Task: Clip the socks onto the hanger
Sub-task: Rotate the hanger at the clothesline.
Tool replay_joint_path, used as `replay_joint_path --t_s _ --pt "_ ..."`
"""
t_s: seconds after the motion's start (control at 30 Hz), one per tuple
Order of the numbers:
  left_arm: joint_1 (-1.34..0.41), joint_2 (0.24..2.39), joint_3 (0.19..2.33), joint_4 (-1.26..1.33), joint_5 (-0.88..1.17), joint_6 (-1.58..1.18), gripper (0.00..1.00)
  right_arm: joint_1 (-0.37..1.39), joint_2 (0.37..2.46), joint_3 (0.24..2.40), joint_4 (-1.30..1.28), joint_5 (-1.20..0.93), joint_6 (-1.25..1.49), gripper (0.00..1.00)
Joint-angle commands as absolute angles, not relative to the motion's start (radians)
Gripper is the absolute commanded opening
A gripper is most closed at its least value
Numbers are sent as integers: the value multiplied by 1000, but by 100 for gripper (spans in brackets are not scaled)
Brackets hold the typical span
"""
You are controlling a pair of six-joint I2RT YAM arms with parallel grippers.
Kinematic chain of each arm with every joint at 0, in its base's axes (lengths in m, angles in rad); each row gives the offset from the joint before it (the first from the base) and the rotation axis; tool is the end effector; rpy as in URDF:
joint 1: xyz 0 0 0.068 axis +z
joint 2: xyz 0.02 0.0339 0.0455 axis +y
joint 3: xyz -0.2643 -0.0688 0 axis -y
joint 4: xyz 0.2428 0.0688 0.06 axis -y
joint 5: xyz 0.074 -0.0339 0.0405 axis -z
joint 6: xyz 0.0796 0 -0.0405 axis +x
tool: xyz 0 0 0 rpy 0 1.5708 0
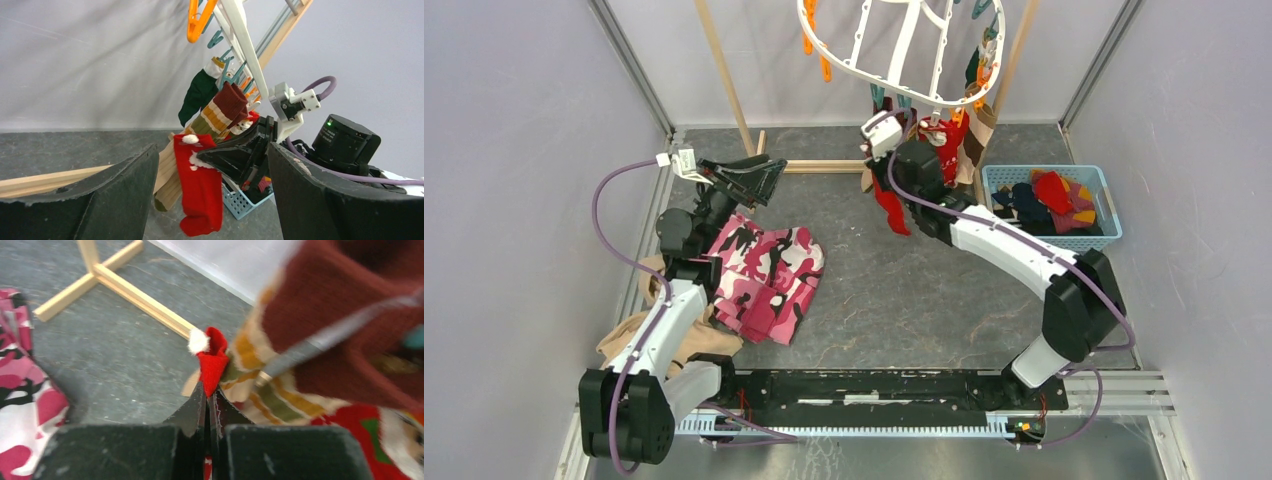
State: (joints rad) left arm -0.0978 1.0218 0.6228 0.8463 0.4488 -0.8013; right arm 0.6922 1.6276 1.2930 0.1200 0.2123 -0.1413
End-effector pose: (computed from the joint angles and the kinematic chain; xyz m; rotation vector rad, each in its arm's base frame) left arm 0.2559 -0.0598 0.3629 -0.0048 1.2345 -1.0399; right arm 0.3436 0.2630 0.3220 -0.5804 1.6882 0.2073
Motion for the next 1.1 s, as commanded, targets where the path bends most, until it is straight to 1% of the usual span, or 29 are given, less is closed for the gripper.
replay_joint_path --t_s 0.0,0.3,0.53,0.73,0.83,1.07 --pt "-98 1012 626 864 466 -775 86 607 1517 1249 181 257 -122 0" --pt "-98 1046 690 894 483 -842 86 450 1399 1171 163 171 -54 0" --pt "-100 1155 876 830 450 -958 86 344 1377 1146 150 124 -15 0" --pt "-107 1273 1028 817 399 -1103 85 288 1367 1134 158 102 -2 0" --pt "-121 1324 1108 764 380 -1164 85 267 1369 1136 159 91 -2 0" --pt "-185 1428 1258 699 298 -1177 83 220 1385 1168 156 75 27 0"
